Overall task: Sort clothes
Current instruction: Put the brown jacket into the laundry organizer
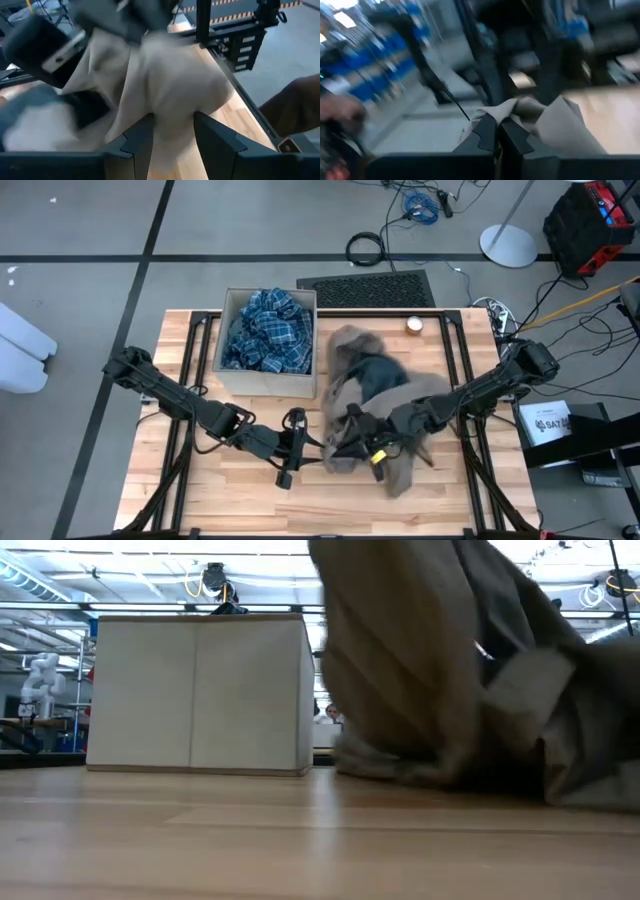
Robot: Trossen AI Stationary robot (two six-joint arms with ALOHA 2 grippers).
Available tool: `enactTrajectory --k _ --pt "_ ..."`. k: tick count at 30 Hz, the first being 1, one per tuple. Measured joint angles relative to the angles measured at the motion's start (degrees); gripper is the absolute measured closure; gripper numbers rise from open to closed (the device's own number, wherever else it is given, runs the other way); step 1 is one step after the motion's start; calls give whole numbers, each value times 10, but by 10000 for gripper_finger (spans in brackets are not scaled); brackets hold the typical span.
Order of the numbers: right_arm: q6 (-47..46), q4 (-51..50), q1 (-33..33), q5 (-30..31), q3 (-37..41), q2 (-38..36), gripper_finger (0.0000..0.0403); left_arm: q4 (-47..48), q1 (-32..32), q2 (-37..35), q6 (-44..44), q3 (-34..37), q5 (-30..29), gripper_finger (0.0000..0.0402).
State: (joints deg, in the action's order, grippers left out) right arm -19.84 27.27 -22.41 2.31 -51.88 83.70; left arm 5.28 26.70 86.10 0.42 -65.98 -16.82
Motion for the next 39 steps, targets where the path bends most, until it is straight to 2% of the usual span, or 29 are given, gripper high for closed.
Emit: enactTrajectory --k 3,6,9,13,16,24,27,31,34,39 --pt "-6 72 1 -12 0 0 401 -8 0 0 0 0 0 251" --pt "-5 51 1 -12 -19 -1 402 -3 0 0 -1 0 0 251" --pt "-5 -99 12 -14 -61 -9 397 2 0 1 -1 0 0 251" --pt "-8 -435 26 -15 -145 -3 370 2 1 1 -1 0 0 251" --pt "-22 -614 30 -26 -194 9 333 5 1 1 -1 0 1 251" --pt "-98 -820 5 -65 -279 12 219 17 -1 1 -1 0 2 251" --pt "-169 -911 -17 -72 -299 12 203 24 -1 1 -2 0 2 251" --pt "-243 -1014 -54 -62 -308 12 200 55 -1 1 -3 0 0 251" --pt "-268 -1050 -76 14 -308 12 206 65 -4 1 -3 0 -5 251" --pt "-271 -1051 -75 257 -308 12 215 60 -19 1 -18 0 -14 251"
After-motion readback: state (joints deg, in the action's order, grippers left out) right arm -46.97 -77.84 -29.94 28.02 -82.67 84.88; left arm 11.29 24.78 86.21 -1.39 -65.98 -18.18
